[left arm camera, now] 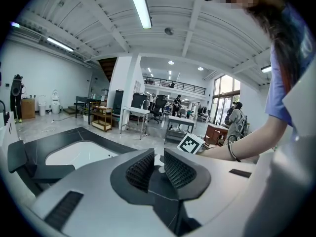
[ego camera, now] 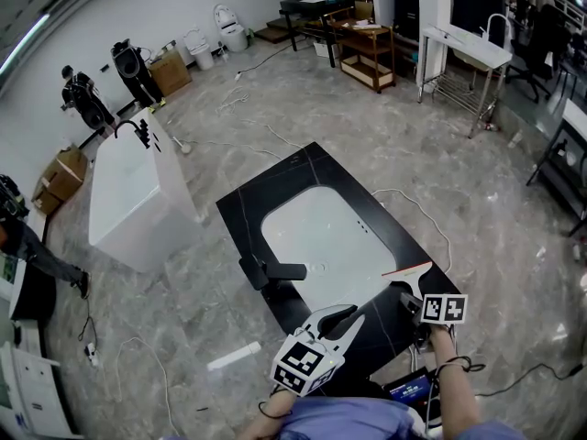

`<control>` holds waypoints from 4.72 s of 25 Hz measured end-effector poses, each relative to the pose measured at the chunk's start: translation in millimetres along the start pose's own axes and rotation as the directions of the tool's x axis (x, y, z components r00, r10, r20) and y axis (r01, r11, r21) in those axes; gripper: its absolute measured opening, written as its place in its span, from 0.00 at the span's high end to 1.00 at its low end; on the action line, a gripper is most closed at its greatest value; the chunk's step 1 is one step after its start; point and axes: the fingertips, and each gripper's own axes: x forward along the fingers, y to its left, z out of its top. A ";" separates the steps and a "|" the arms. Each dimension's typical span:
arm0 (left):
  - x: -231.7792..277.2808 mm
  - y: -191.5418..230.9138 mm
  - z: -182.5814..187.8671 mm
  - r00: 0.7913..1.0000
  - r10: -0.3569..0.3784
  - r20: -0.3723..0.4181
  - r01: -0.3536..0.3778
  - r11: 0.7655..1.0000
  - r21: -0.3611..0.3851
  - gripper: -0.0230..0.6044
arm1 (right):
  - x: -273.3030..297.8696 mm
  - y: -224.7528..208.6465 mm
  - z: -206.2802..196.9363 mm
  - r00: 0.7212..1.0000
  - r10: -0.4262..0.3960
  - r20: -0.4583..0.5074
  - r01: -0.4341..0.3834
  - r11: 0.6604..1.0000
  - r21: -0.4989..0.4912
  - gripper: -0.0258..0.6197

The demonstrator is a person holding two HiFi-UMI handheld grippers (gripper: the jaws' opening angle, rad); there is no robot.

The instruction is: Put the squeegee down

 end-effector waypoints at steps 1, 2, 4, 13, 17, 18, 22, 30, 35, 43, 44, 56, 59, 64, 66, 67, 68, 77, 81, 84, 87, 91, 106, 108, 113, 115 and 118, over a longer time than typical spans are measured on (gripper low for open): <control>-0.2 0.4 0.1 1.000 -0.002 0.002 0.002 1.000 0.000 0.87 | -0.6 0.0 0.2 1.000 -0.013 0.005 0.013 1.000 -0.001 0.54; -0.6 1.0 0.6 1.000 -0.003 0.005 0.003 1.000 0.000 0.87 | -1.8 -0.8 0.7 0.999 -0.031 0.010 0.031 0.999 -0.007 0.52; -2.2 3.0 0.9 1.000 -0.005 0.008 0.005 1.000 0.000 0.87 | -6.5 -3.9 2.5 0.997 -0.076 0.024 0.077 0.997 -0.023 0.50; -9.9 10.4 -5.9 1.000 -0.017 0.003 0.017 1.000 -0.002 0.88 | -35.3 -3.8 13.6 0.981 -0.159 0.113 0.170 0.981 -0.094 0.49; -16.7 12.4 -5.5 1.000 -0.029 0.011 0.029 1.000 0.000 0.87 | -57.2 16.4 19.2 0.979 -0.123 0.163 0.145 0.982 -0.125 0.49; -18.8 13.8 -5.7 0.999 -0.031 0.012 0.031 1.000 0.000 0.87 | -62.8 23.9 21.2 0.979 -0.108 0.176 0.132 0.982 -0.135 0.49; -26.7 18.8 -6.3 0.999 -0.045 0.013 0.045 0.999 0.005 0.87 | -88.2 58.7 33.8 0.969 -0.043 0.243 0.084 0.983 -0.161 0.49; -49.6 28.5 -1.4 0.996 -0.084 0.041 0.083 0.996 0.023 0.87 | -124.2 141.8 44.6 0.919 0.079 0.386 -0.032 0.991 -0.126 0.49; -68.4 33.4 2.9 0.991 -0.120 0.054 0.118 0.992 0.037 0.87 | -129.8 183.9 32.6 0.907 0.083 0.414 -0.037 0.992 -0.118 0.49; -104.7 46.0 -6.6 0.980 -0.191 0.059 0.187 0.980 0.065 0.87 | -114.0 246.8 -1.6 0.901 0.080 0.427 -0.049 0.995 -0.083 0.54; -111.1 48.0 -8.5 0.978 -0.202 0.056 0.198 0.978 0.070 0.87 | -111.6 254.0 -7.1 0.900 0.076 0.430 -0.049 0.996 -0.074 0.55; -168.1 66.9 -34.6 0.941 -0.336 0.040 0.332 0.940 0.081 0.87 | -99.8 313.0 -81.2 0.881 -0.068 0.468 0.057 0.998 0.037 0.75; -171.7 66.5 -37.7 0.931 -0.361 0.047 0.358 0.931 0.063 0.87 | -103.8 321.1 -92.3 0.881 -0.095 0.463 0.078 0.995 0.054 0.77; -174.7 64.8 -38.8 0.922 -0.382 0.063 0.380 0.924 0.042 0.87 | -107.8 325.8 -100.3 0.885 -0.125 0.448 0.109 0.992 0.060 0.79; -174.5 64.0 -41.0 0.921 -0.385 0.063 0.383 0.923 0.038 0.87 | -107.8 323.6 -103.4 0.886 -0.132 0.445 0.115 0.991 0.064 0.80; -175.2 63.5 -42.3 0.922 -0.382 0.063 0.381 0.924 0.035 0.87 | -108.5 322.9 -105.9 0.888 -0.132 0.441 0.115 0.991 0.065 0.80; -176.6 63.3 -43.6 0.925 -0.376 0.063 0.374 0.927 0.031 0.87 | -109.8 323.3 -108.6 0.889 -0.130 0.439 0.113 0.992 0.064 0.80; -188.4 27.8 -45.1 0.949 -0.304 0.084 0.304 0.953 0.018 0.87 | -144.2 316.0 -142.6 0.899 -0.091 0.427 0.095 0.995 0.012 0.81; -203.2 -17.2 -55.9 0.949 -0.309 0.056 0.308 0.951 0.031 0.87 | -174.9 309.4 -167.5 0.894 -0.080 0.442 0.080 0.997 0.019 0.82; -211.8 -44.3 -63.1 0.951 -0.306 0.044 0.304 0.951 0.046 0.87 | -189.7 306.1 -187.2 0.901 -0.069 0.428 0.078 0.997 -0.005 0.82; -223.0 -69.1 -70.1 0.952 -0.303 0.035 0.300 0.952 0.061 0.87 | -204.9 303.9 -205.1 0.901 -0.054 0.430 0.065 0.998 -0.011 0.82; -239.7 -96.2 -83.8 0.960 -0.279 0.027 0.277 0.958 0.075 0.87 | -221.6 301.0 -229.8 0.899 -0.030 0.436 0.044 0.999 -0.021 0.82; -302.7 -179.4 -121.0 0.971 -0.237 0.024 0.232 0.965 0.123 0.87 | -270.3 321.5 -312.9 0.895 0.064 0.442 -0.028 0.996 -0.089 0.82; -308.8 -189.1 -125.7 0.971 -0.238 0.021 0.234 0.964 0.127 0.87 | -276.4 324.4 -322.2 0.896 0.073 0.439 -0.032 0.994 -0.100 0.82; -325.7 -208.3 -132.0 0.968 -0.248 0.023 0.243 0.961 0.136 0.87 | -289.7 333.7 -343.2 0.898 0.084 0.433 -0.036 0.992 -0.118 0.82; -332.9 -214.6 -137.5 0.968 -0.252 0.018 0.247 0.959 0.137 0.87 | -293.7 338.8 -352.7 0.899 0.089 0.430 -0.040 0.992 -0.122 0.82; -341.1 -222.7 -146.1 0.967 -0.255 0.005 0.252 0.958 0.136 0.87 | -298.1 344.2 -365.5 0.902 0.098 0.421 -0.048 0.991 -0.128 0.84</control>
